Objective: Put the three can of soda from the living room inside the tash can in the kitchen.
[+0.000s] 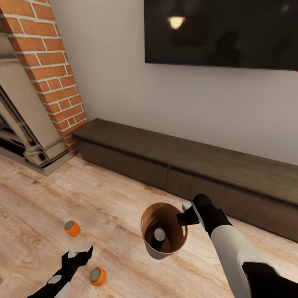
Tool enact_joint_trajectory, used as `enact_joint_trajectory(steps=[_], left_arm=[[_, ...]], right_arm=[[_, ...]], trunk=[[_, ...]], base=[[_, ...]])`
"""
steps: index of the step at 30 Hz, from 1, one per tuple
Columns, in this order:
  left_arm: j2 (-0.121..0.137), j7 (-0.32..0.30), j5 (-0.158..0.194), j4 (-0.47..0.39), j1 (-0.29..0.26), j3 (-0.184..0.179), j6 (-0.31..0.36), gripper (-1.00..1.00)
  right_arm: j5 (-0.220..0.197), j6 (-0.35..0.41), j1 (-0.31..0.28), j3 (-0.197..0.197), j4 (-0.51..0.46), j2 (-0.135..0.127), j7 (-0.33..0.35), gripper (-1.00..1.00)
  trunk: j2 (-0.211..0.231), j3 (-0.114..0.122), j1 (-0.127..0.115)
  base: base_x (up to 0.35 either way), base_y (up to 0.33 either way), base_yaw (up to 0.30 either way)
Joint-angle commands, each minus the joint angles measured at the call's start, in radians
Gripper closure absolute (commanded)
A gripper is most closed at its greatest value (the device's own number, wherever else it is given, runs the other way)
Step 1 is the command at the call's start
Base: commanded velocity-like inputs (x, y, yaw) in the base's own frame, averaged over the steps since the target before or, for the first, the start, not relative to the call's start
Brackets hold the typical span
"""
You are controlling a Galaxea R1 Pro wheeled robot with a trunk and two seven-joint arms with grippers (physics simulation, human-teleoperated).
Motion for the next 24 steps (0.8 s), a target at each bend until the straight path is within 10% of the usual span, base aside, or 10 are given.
enact_joint_trajectory(steps=[1, 6, 14, 24], left_arm=[[0.0, -0.001, 0.0, 0.001, 0.0, 0.001, -0.002, -1.0], [-0.004, -0.005, -0.004, 0.008, 0.0, -0.013, -0.006, -1.0], [-0.01, -0.004, -0.002, 0.009, 0.0, -0.144, -0.005, -1.0], [-0.009, -0.004, -0.001, 0.009, 0.0, -0.162, -0.002, -1.0]], right_arm=[[-0.03, 0.006, -0.001, -0.001, 0.0, 0.0, 0.007, 1.0], [-0.029, 0.006, -0.003, 0.001, 0.001, 0.001, 0.007, 1.0], [-0.029, 0.006, -0.004, 0.003, 0.002, 0.0, 0.005, 1.0], [-0.03, 0.006, -0.008, 0.001, 0.001, 0.0, -0.023, 1.0]], trunk=[[-0.007, -0.003, 0.004], [-0.042, -0.019, 0.023], [-0.098, -0.044, 0.054], [-0.168, -0.075, 0.092]], base=[[0.0, 0.0, 0.0], [0.0, 0.0, 0.0], [0.0, 0.0, 0.0], [0.0, 0.0, 0.0]])
